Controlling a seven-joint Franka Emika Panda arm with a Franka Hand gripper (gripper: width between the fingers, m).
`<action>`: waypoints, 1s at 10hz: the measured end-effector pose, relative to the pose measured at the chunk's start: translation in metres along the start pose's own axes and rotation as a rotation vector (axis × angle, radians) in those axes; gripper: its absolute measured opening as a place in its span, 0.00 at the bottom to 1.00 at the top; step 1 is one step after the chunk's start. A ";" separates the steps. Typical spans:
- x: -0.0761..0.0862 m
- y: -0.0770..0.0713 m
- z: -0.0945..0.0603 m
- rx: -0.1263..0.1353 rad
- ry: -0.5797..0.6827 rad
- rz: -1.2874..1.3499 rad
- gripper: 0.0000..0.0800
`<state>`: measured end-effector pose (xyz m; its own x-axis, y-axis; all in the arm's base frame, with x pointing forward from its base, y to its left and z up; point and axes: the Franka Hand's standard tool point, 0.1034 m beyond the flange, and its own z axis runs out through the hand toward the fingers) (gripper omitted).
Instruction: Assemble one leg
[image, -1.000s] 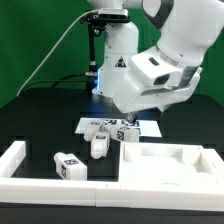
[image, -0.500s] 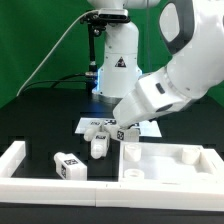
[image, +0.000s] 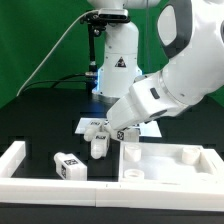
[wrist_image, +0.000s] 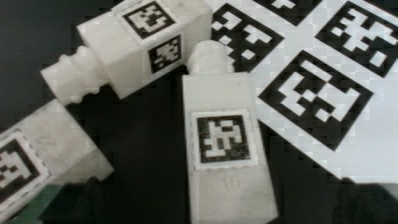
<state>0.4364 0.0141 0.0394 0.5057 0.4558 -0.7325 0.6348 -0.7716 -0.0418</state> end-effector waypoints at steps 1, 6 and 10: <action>0.000 0.000 0.001 0.001 -0.002 0.000 0.81; 0.005 -0.008 0.030 0.011 -0.047 0.079 0.81; 0.006 -0.008 0.033 0.013 -0.052 0.076 0.51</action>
Offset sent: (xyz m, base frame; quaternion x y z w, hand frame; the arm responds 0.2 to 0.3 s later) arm -0.0206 -0.0047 -0.0194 0.0106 -0.0053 0.0352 0.9993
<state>0.4153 0.0088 0.0127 0.5211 0.3725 -0.7679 0.5882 -0.8087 0.0068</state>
